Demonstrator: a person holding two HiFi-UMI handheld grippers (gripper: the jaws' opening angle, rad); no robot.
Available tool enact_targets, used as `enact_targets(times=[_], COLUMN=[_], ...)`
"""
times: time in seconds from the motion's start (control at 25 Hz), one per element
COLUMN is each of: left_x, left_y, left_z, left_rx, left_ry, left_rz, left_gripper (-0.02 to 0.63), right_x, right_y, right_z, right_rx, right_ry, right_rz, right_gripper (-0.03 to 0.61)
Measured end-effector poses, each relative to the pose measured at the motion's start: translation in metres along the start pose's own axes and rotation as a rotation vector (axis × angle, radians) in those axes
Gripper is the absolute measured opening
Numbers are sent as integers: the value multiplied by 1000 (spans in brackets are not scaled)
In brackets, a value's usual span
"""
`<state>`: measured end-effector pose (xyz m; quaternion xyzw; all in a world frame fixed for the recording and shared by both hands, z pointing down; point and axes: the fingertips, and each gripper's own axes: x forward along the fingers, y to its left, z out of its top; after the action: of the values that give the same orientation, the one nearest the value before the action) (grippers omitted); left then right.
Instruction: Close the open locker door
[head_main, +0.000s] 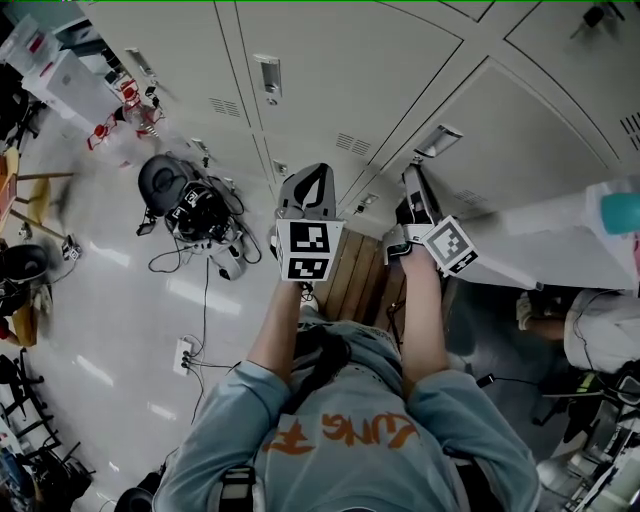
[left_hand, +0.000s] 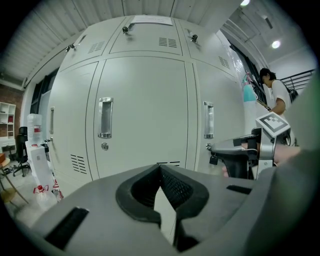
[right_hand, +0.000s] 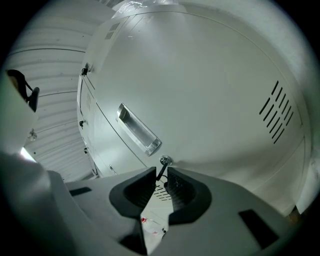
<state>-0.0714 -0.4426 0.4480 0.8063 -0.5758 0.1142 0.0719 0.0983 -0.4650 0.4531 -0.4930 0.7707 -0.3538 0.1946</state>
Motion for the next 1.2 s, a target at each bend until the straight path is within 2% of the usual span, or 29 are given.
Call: enact_targets(times=[0.88,1.12,1.2], left_x=[6,5,4], left_y=[20,17,16], left_z=[1,2,3], left_rx=[-32,-40,-41], left_ry=[-18,-27,-30], left_rz=[13,6,3], left_gripper=[21,21,21], right_x=[15,15,15], right_y=[-9,-7,-5], right_z=[2,8,12], right_rx=[63,37,7], right_ry=[-42,-50,-49], right_rz=[-33,-42,-41], right_gripper=[81,83,101])
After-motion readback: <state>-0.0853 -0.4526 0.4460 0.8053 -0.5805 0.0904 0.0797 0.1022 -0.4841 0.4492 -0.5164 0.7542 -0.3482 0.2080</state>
